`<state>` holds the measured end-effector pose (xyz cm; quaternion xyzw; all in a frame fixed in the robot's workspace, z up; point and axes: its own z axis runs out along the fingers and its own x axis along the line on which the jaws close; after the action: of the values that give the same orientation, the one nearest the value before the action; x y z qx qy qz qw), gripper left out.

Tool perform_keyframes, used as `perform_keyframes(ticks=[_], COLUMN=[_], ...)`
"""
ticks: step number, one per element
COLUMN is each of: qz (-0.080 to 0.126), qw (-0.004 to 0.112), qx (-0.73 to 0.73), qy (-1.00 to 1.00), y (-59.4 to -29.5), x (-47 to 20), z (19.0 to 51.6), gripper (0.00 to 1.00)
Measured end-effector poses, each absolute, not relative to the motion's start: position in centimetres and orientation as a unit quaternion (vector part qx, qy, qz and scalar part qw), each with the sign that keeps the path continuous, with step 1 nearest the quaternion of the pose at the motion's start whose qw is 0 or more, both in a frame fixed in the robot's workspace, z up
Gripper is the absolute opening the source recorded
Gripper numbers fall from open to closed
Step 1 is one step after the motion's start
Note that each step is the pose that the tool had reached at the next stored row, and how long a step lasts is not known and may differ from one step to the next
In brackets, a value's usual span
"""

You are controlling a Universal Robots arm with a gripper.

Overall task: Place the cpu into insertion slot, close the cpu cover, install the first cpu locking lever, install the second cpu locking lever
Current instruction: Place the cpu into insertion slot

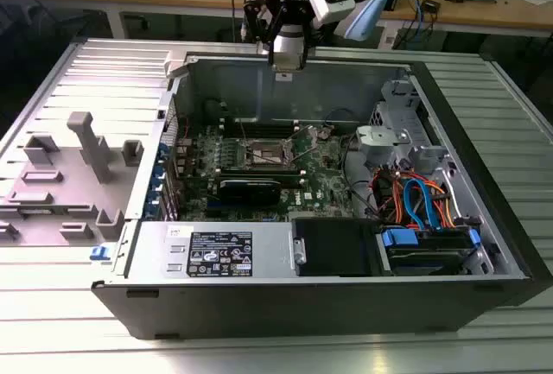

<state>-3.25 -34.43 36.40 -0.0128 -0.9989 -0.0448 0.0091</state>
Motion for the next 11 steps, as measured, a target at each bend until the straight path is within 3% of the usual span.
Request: perform_keyframes(ticks=[11], qz=[-0.045], qw=[0.009], qx=[-0.018], qy=[-0.999], y=[-34.91], x=[-3.25], z=[36.36], gripper=[0.55])
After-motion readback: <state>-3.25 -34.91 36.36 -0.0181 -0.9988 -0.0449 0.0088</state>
